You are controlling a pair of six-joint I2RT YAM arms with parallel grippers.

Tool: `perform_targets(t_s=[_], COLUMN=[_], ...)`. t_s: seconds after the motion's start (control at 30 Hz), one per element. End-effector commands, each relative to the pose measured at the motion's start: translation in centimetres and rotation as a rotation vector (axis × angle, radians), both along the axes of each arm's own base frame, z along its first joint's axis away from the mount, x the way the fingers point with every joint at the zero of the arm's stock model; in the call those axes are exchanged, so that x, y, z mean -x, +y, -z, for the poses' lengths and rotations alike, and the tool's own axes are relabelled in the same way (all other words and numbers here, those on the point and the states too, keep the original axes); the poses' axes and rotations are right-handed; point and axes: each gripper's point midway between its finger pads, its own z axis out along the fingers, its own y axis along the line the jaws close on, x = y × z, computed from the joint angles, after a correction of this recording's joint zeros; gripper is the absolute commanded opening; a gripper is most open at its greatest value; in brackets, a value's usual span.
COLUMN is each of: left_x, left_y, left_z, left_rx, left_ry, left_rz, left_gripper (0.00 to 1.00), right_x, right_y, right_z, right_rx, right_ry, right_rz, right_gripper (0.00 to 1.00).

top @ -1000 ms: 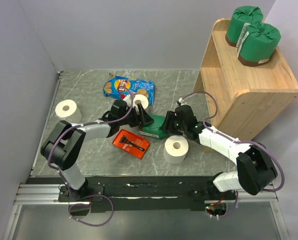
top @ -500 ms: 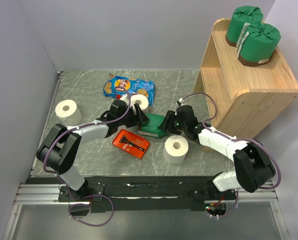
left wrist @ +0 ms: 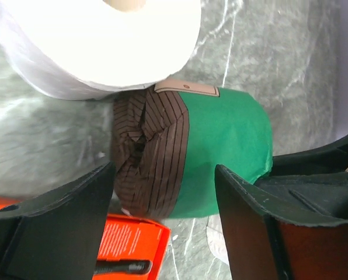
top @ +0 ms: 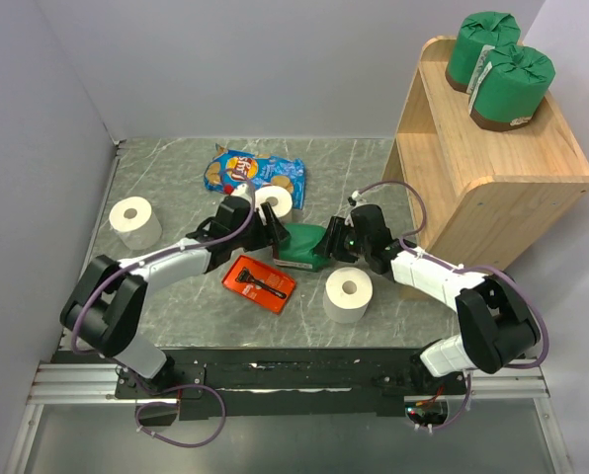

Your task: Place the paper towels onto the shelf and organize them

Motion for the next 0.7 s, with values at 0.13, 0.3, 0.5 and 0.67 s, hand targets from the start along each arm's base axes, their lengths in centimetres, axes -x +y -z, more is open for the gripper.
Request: perform_targets(t_s=[0.13,0.3,0.5,0.67], left_x=[-0.5,1.2,0.9,0.7], left_y=[-0.8,-4.1,-4.9,-4.8], left_z=[-8.1,-8.4,-5.0,-2.6], left_rx=[0.021,0.102,0.103,0.077], left_ry=[-0.153,-0.146,-0.092,-0.054], left_rz=[-0.002,0.107,0.104,0.091], left_gripper=[0.75,0.74,0.73,0.72], right_x=[-1.0,-0.7,-0.2,0.4], right_y=[0.0,0.0,-0.2,-0.7], right_z=[-1.1,-1.7,-3.2,-4.2], right_rx=[0.003,-0.009,-0.02,-0.023], right_ry=[-0.055,-0.057,-0.074,-0.075], right_rz=[-0.01,-0.014,-0.013,-0.006], right_gripper=[0.55,0.56,0.57,0.58])
